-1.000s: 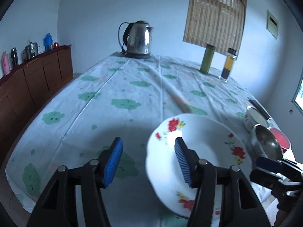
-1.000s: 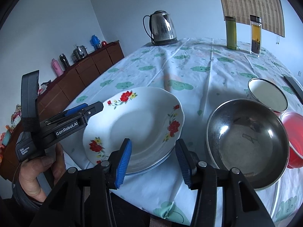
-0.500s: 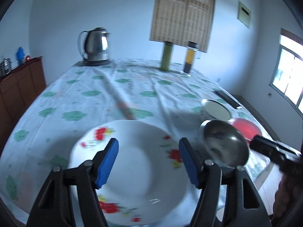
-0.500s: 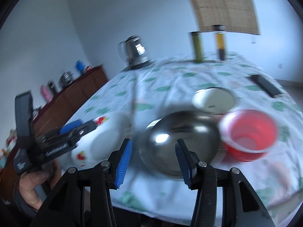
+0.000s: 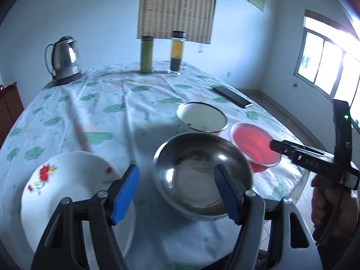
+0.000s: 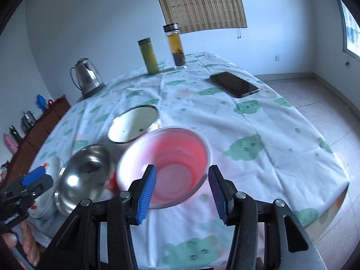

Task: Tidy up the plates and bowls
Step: 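Move both grippers to the rim of the red plastic bowl, then close both grippers on the red plastic bowl rim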

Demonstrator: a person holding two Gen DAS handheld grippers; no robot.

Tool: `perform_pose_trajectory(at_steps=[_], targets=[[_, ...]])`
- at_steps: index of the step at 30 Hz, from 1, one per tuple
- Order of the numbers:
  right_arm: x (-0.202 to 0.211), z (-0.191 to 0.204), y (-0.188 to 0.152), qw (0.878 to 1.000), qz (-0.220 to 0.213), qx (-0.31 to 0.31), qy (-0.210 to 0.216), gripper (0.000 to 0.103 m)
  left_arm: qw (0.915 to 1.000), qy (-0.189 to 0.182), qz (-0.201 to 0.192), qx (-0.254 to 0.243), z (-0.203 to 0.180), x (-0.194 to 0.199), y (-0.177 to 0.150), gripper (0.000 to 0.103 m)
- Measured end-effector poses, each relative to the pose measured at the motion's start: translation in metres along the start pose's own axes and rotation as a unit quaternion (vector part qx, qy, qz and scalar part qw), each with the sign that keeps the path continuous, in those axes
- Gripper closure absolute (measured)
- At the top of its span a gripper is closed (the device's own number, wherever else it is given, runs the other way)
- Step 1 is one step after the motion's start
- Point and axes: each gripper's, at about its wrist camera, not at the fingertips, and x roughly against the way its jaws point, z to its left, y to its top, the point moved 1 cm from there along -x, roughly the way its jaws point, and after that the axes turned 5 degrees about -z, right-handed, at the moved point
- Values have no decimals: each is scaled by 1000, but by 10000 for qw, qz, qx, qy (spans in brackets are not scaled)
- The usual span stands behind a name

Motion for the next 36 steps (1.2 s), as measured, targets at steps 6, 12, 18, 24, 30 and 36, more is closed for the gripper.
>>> perform_pose_trajectory(at_steps=[6,12,18,24,30,36], targets=[[-15,-6,1,9998,186,18,49,53,9991,-266,221,-239,-25,-17,14,33],[-17,-14,2,9996,213,-89,142,54,9935,-848,705,-277,-49,-42,42,33],[-18,-20,-1,9992,256,-164,243,60,9847,-1163,1253,-333,-69,-73,60,35],[-19,-24,-3,9989,286,-172,318,64,9795,-1049,1654,-471,-82,-97,60,57],[-21,-27,-5,9984,295,-227,413,67,9763,-971,1839,-601,-90,-110,57,71],[-21,-26,-5,9982,291,-238,474,67,9761,-948,1856,-617,-91,-113,57,71]])
